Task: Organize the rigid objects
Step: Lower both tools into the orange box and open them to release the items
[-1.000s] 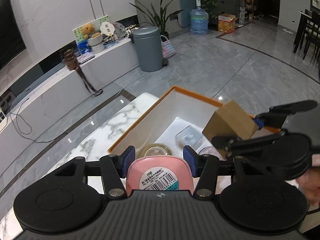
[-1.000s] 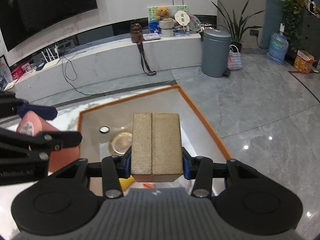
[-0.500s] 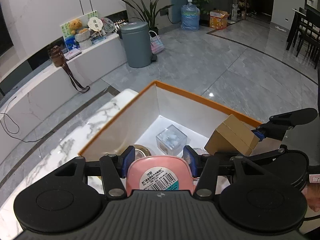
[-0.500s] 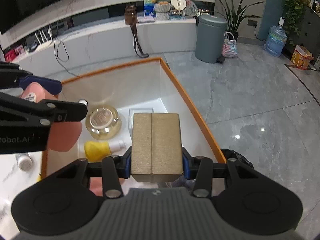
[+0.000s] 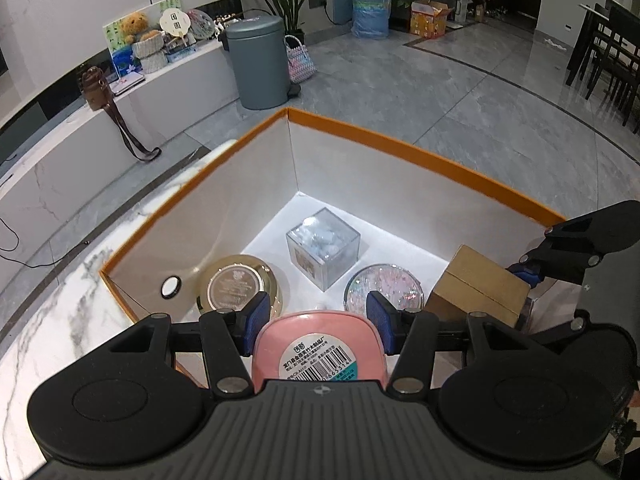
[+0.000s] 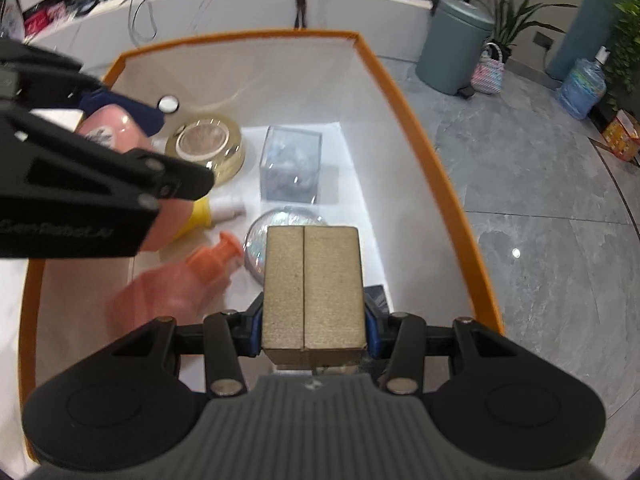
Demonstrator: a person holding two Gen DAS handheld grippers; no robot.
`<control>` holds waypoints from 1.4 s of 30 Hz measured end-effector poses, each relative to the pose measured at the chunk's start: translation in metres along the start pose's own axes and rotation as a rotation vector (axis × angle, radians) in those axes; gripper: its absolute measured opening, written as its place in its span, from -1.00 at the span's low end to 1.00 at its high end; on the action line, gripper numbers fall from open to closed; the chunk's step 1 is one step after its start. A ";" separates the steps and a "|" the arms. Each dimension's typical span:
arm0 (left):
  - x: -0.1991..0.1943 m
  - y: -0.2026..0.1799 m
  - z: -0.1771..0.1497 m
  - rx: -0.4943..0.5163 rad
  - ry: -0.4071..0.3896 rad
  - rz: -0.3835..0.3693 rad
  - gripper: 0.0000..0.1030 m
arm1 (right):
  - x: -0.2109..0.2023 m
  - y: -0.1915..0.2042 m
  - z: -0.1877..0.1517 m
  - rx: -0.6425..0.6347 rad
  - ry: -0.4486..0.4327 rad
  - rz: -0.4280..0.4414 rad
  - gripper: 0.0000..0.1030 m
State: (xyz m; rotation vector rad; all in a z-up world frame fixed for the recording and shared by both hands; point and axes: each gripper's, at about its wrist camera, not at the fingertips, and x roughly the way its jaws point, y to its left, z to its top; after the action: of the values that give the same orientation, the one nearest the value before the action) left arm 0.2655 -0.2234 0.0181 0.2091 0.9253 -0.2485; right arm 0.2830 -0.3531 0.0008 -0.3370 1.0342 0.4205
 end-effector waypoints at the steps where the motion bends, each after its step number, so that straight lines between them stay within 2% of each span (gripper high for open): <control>1: 0.001 0.000 -0.001 -0.001 0.002 -0.001 0.18 | 0.001 0.001 0.000 -0.009 0.006 0.000 -0.12; 11: 0.011 -0.003 -0.002 0.013 0.016 0.003 0.18 | 0.007 0.008 -0.003 -0.040 0.048 -0.003 -0.12; 20: 0.029 -0.006 -0.010 0.040 0.065 0.022 0.18 | 0.005 0.008 -0.004 -0.046 0.051 0.000 -0.12; 25: 0.032 -0.005 -0.008 0.050 0.066 0.023 0.18 | 0.006 0.009 -0.002 -0.051 0.053 0.000 -0.12; 34: 0.035 -0.008 -0.011 0.104 0.140 0.017 0.24 | 0.005 0.008 -0.002 -0.044 0.054 0.016 -0.12; 36: 0.033 -0.012 -0.015 0.154 0.150 0.029 0.28 | 0.005 0.009 -0.002 -0.049 0.055 0.015 -0.12; 40: 0.031 -0.023 -0.021 0.228 0.161 0.060 0.35 | 0.002 0.010 -0.001 -0.052 0.053 0.020 0.23; 42: 0.029 -0.025 -0.022 0.236 0.160 0.065 0.40 | 0.002 0.012 -0.001 -0.063 0.057 0.023 0.27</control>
State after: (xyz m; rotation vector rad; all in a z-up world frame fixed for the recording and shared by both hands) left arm 0.2582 -0.2442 -0.0195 0.4821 1.0457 -0.2840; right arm 0.2771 -0.3430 -0.0024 -0.3950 1.0828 0.4670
